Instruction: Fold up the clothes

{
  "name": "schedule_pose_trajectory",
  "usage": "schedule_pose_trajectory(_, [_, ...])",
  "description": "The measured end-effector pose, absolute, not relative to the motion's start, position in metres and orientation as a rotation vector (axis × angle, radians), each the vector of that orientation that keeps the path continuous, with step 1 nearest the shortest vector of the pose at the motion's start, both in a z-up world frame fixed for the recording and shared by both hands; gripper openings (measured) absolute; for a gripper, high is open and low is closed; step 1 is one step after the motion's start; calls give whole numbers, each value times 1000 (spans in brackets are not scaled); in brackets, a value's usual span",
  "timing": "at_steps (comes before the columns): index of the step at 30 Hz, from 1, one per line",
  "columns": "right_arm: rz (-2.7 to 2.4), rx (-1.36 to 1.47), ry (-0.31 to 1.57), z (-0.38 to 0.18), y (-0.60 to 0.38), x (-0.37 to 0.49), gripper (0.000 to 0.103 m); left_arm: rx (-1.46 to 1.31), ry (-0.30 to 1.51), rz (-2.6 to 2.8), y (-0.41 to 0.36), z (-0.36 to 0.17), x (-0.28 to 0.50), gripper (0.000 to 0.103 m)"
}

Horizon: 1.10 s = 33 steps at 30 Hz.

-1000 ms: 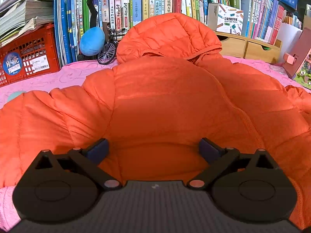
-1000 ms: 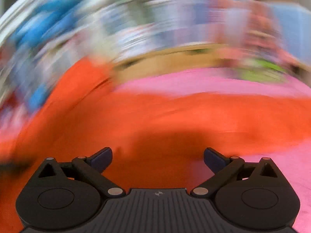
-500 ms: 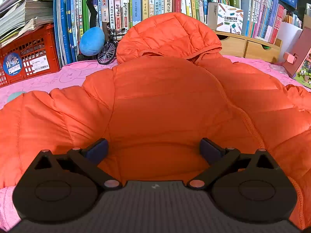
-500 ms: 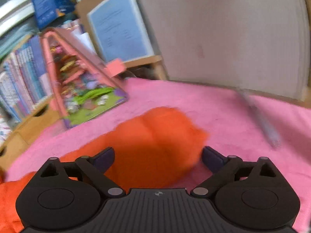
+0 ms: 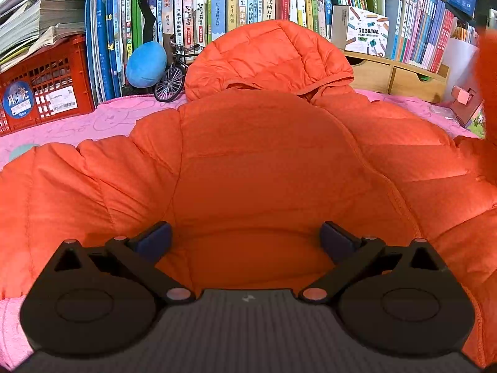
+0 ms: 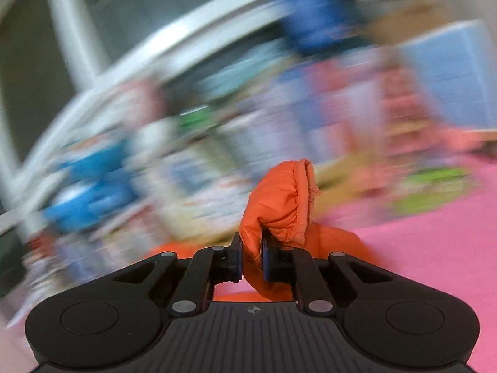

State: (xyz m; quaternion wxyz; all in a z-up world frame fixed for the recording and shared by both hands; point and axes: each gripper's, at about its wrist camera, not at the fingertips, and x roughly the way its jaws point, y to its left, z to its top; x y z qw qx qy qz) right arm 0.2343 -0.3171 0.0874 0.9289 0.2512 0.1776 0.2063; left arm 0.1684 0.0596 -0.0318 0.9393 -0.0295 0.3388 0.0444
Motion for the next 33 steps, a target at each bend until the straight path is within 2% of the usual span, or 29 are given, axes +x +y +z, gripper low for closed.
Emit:
schedule_pose_trajectory(5, [767, 466, 471, 81, -174, 241, 15, -64, 692, 90, 59, -31, 170, 103])
schedule_pose_trajectory(8, [774, 427, 570, 62, -126, 247, 25, -68, 689, 87, 59, -31, 169, 103])
schedule_pose_trajectory(9, [775, 422, 606, 55, -114, 249, 40, -70, 688, 87, 59, -31, 169, 103])
schedule_pose_trajectory(12, [837, 530, 615, 44, -131, 243, 77, -69, 688, 86, 59, -31, 169, 103])
schedule_pose_trajectory(15, [867, 598, 559, 49, -174, 230, 91, -66, 688, 86, 59, -30, 169, 103])
schedule_pose_trajectory(20, [469, 350, 435, 54, -224, 214, 91, -54, 689, 91, 58, -30, 169, 103])
schedule_pose_trajectory(22, [325, 322, 448, 40, -232, 221, 86, -46, 689, 96, 57, -29, 169, 103])
schedule_pose_trajectory(25, [177, 350, 494, 15, -239, 238, 72, -54, 655, 149, 58, -26, 162, 101])
schedule_pose_trajectory(26, [183, 353, 527, 6, -237, 244, 63, -62, 628, 196, 58, -24, 156, 97])
schedule_pose_trajectory(27, [195, 346, 557, -4, -234, 249, 60, -68, 597, 245, 58, -21, 149, 87])
schedule_pose_trajectory(28, [224, 312, 575, -14, -227, 250, 60, -64, 520, 333, 56, -14, 136, 84])
schedule_pose_trajectory(31, [338, 246, 594, -24, -214, 249, 61, -48, 315, 406, 49, 7, 111, 87])
schedule_pose_trajectory(33, [389, 273, 600, -25, -216, 251, 65, -6, 314, 388, 48, 18, 126, 89])
